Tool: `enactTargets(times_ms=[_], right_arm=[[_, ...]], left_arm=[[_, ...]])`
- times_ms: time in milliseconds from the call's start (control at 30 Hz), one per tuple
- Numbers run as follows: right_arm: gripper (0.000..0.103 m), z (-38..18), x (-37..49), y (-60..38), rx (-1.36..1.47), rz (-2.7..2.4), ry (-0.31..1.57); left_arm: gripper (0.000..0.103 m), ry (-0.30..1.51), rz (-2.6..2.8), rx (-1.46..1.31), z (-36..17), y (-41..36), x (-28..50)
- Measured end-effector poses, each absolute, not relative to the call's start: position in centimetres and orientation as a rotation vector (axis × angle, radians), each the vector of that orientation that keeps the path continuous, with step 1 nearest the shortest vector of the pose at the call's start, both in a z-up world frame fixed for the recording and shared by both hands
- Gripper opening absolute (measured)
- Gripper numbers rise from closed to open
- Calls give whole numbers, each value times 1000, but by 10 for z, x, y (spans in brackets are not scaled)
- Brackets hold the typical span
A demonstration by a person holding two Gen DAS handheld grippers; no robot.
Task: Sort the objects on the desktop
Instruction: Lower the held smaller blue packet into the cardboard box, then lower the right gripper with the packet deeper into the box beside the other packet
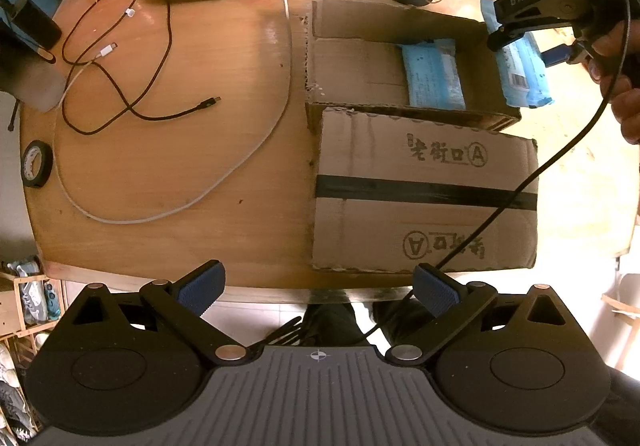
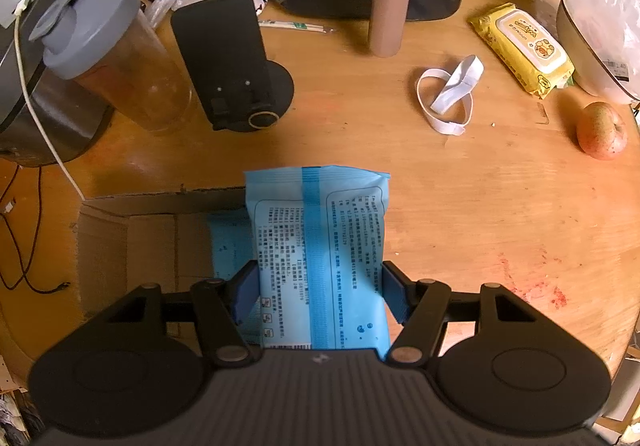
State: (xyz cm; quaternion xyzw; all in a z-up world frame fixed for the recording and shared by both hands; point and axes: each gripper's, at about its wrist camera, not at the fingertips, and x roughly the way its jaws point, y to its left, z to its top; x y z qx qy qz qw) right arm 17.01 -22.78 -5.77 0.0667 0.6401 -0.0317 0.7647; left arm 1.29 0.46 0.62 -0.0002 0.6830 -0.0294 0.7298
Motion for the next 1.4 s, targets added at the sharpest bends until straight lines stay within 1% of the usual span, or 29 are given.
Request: enactTargets(times_ms=[1400], right_arm=[[63, -56, 175, -168, 137, -36, 1384]], left_arm=[[103, 1498, -59, -5, 3, 31, 13]])
